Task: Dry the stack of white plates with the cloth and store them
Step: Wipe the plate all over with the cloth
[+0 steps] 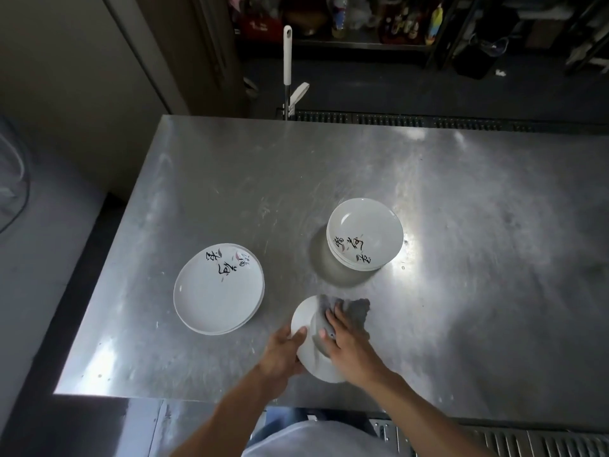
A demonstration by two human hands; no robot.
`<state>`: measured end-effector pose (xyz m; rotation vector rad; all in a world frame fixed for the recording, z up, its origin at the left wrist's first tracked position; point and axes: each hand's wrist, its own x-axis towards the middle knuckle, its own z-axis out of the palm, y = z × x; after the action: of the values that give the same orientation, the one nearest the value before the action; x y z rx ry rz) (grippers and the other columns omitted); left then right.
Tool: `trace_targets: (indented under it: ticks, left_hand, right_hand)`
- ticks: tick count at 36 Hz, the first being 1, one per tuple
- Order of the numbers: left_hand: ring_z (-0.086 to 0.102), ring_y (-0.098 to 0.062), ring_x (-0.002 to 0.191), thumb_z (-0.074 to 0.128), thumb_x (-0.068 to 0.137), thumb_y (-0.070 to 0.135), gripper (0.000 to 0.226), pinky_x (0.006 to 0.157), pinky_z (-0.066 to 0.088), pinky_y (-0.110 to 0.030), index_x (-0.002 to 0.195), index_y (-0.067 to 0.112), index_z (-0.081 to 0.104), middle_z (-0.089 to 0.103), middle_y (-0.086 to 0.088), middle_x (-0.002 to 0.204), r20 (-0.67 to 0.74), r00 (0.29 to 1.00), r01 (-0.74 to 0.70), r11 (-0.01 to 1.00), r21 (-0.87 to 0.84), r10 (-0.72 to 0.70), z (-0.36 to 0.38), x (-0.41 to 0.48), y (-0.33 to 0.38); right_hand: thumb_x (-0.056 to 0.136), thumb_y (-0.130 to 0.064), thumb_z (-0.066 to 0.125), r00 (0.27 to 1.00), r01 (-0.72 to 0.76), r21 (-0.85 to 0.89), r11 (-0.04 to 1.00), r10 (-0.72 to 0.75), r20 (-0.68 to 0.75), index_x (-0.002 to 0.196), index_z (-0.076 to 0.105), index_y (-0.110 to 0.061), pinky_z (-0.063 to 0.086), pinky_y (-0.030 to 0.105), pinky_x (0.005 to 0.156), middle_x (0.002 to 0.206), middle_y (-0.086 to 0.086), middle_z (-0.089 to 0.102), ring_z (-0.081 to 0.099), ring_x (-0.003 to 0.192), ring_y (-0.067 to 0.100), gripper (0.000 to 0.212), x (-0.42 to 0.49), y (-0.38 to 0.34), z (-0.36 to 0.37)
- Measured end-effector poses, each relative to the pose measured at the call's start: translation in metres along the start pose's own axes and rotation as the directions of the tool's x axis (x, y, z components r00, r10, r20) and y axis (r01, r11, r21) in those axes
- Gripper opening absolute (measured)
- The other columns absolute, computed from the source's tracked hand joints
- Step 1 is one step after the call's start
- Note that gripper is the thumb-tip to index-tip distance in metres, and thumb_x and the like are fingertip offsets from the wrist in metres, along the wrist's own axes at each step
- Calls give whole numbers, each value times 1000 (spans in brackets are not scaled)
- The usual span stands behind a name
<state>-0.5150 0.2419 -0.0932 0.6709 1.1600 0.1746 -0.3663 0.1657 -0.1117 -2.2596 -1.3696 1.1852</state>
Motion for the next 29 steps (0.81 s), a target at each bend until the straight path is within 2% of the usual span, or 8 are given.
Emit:
trace_targets:
  ticks: [5, 8, 11, 17, 20, 24, 27, 29]
  left_hand:
    - [74, -25, 87, 49, 108, 20, 25, 66, 60, -36, 123, 7, 64, 76, -15, 104, 31, 1000, 4, 999, -53, -2, -3, 9, 7]
    - [74, -24, 82, 47, 108, 18, 25, 63, 60, -35, 121, 6, 64, 76, -14, 98, 28, 999, 17, 998, -68, -15, -7, 14, 11]
    - [73, -28, 90, 49, 108, 21, 28, 69, 62, -40, 124, 3, 62, 75, -18, 108, 32, 999, 23, 998, -60, -21, -11, 19, 14]
    - [74, -25, 93, 52, 106, 23, 28, 70, 62, -39, 128, 8, 60, 75, -14, 111, 20, 999, 27, 997, -66, -26, -11, 18, 11]
    - [72, -28, 98, 54, 106, 23, 29, 75, 62, -40, 130, 8, 59, 73, -18, 118, 19, 999, 38, 997, -64, -37, -10, 17, 8]
    - [74, -25, 96, 52, 106, 24, 27, 73, 61, -37, 128, 10, 60, 75, -14, 113, 47, 999, 21, 999, -43, -19, -12, 16, 12]
    - [73, -25, 96, 51, 107, 24, 27, 75, 61, -39, 127, 8, 60, 75, -12, 109, 58, 998, 10, 1000, -23, -8, -14, 17, 16]
    - [70, -29, 100, 50, 107, 23, 31, 80, 61, -42, 129, 3, 59, 73, -16, 112, 61, 998, 8, 1000, -11, -8, -16, 17, 18]
  right_hand:
    - [106, -48, 34, 980, 198, -16, 980, -198, 24, 158, 28, -29, 0, 28, 122, 167, -14, 9, -1, 149, -7, 56, 1, -7, 2]
    - [103, -53, 31, 955, 292, -24, 956, -290, 59, 155, 36, -28, 13, 34, 124, 164, -19, 18, 15, 150, -2, 58, -8, 6, -1]
    - [101, -52, 34, 941, 337, -75, 939, -332, 67, 151, 44, -26, 24, 29, 122, 157, -27, 19, 16, 146, -11, 58, -20, 24, -5]
    - [104, -39, 43, 968, 236, -136, 962, -220, 120, 156, 34, -24, 37, 35, 115, 165, -15, 15, 42, 142, 19, 55, -13, 37, -19]
    - [106, -37, 39, 986, 123, -141, 982, -104, 132, 160, 21, -21, 32, 45, 119, 169, -7, 4, 26, 151, 21, 59, 3, 24, -22]
    - [108, -39, 34, 991, 78, -118, 990, -64, 119, 161, 16, -14, 10, 35, 122, 169, 2, 0, 6, 155, 18, 61, 23, 1, -15]
    - [107, -47, 30, 986, 125, -77, 989, -115, 116, 161, 16, -21, 6, 34, 121, 168, -9, -5, -1, 154, 8, 61, 25, -5, -8]
    - [106, -53, 24, 962, 251, -87, 964, -238, 136, 160, 14, -36, 5, 42, 123, 165, -21, -6, -6, 151, -3, 58, 18, -6, -3]
